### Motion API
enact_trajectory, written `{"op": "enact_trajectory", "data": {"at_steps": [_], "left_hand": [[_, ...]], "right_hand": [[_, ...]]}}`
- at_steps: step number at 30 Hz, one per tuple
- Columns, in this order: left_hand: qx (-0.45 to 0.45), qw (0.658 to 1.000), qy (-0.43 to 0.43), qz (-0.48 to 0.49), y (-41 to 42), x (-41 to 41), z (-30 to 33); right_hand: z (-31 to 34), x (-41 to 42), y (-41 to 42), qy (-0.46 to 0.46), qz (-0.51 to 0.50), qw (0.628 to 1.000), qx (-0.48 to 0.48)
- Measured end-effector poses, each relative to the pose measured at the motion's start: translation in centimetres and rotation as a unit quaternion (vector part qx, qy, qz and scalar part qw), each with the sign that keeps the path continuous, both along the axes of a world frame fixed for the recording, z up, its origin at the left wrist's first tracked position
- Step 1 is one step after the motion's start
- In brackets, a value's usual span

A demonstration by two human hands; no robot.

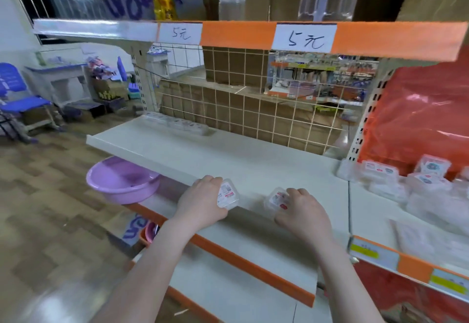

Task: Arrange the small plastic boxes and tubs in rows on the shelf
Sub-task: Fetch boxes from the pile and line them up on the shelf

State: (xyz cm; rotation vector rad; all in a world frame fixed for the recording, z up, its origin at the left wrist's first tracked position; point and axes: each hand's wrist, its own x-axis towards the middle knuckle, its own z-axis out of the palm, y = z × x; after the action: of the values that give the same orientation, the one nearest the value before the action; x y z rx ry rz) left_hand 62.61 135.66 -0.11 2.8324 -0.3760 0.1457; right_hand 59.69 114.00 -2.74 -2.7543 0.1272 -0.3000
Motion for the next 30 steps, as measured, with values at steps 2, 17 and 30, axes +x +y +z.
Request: {"op": "enact_trajectory", "data": {"at_steps": [2, 17, 30], "left_hand": [[-0.004, 1.0, 0.002, -0.002, 1.7, 0.8, 0.1], [0.005, 0.999, 0.032, -0.032, 7.6, 15.2, 0.2], [0.027, 0.984, 0.112, -0.136, 5.9, 30.8, 4.1]], "right_hand": [[0.1, 0.8, 1.6, -0.004, 0.004, 1.0, -0.003], [-0.3, 15.3, 7.2, -0.015, 0.017, 1.0, 0.02], [-0.4, 22.6, 8.2, 0.047, -0.004, 0.998, -0.05]]}}
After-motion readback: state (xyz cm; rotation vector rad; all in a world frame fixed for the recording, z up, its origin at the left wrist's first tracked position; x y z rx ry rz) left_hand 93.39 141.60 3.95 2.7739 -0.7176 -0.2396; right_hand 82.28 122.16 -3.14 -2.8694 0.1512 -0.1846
